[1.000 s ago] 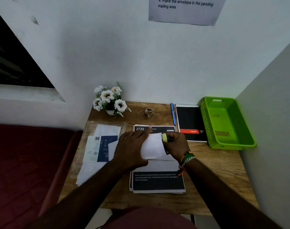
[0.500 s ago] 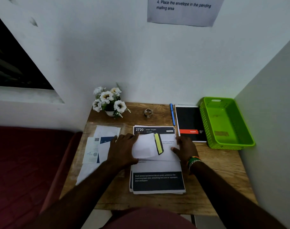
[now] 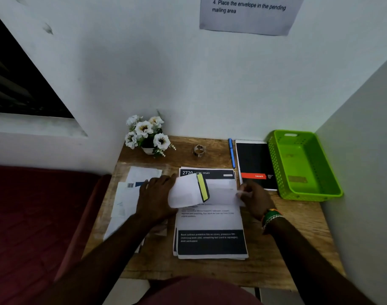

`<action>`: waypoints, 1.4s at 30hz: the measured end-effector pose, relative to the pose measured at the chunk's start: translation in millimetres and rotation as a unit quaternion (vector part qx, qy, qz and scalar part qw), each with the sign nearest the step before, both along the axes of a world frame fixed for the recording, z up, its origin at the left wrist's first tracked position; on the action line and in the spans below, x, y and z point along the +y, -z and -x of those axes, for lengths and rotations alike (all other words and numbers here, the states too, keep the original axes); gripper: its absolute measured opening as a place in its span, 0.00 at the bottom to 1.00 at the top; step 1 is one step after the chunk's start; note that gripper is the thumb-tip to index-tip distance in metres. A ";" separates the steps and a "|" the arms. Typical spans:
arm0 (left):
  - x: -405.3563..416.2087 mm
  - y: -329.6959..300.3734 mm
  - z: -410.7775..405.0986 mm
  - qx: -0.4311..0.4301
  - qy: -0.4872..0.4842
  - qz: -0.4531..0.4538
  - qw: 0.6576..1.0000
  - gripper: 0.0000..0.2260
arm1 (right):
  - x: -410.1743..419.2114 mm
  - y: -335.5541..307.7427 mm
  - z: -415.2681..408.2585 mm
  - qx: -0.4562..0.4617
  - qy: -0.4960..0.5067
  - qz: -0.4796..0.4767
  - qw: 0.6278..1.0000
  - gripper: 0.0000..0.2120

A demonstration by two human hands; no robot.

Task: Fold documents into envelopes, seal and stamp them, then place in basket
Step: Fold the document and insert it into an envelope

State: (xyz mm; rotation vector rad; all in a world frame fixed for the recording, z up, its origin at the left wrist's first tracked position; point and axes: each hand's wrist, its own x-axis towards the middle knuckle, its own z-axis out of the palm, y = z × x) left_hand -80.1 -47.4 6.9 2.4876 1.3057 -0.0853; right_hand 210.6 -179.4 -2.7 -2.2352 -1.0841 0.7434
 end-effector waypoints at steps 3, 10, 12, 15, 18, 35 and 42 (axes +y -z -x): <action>3.6 1.4 6.4 -0.004 -0.013 -0.016 1.000 0.51 | -14.4 -26.3 -9.8 -0.027 0.037 -0.107 0.993 0.09; 6.4 -0.3 10.6 0.003 -0.033 -0.048 0.998 0.53 | -23.9 -58.0 -14.8 0.000 0.103 -0.284 0.953 0.06; 6.4 -0.7 9.1 0.000 -0.034 -0.049 0.998 0.53 | -23.8 -58.7 -10.0 -0.002 0.068 -0.269 0.961 0.06; 5.3 -3.2 5.6 -0.001 -0.036 -0.052 0.998 0.52 | -25.0 -57.7 -5.2 -0.011 0.042 -0.242 0.969 0.08; 4.8 -6.5 4.0 -0.002 -0.034 -0.050 0.998 0.51 | -28.0 -57.0 -9.2 -0.028 0.035 -0.220 0.974 0.07; -12.1 -22.3 0.4 -0.016 0.022 -0.077 0.997 0.51 | -21.4 -77.4 -24.2 -0.034 -0.086 -0.147 0.985 0.13; -26.0 -22.7 -10.0 -0.030 0.024 -0.059 0.998 0.51 | -5.9 -59.0 11.4 0.056 -0.068 -0.177 0.980 0.12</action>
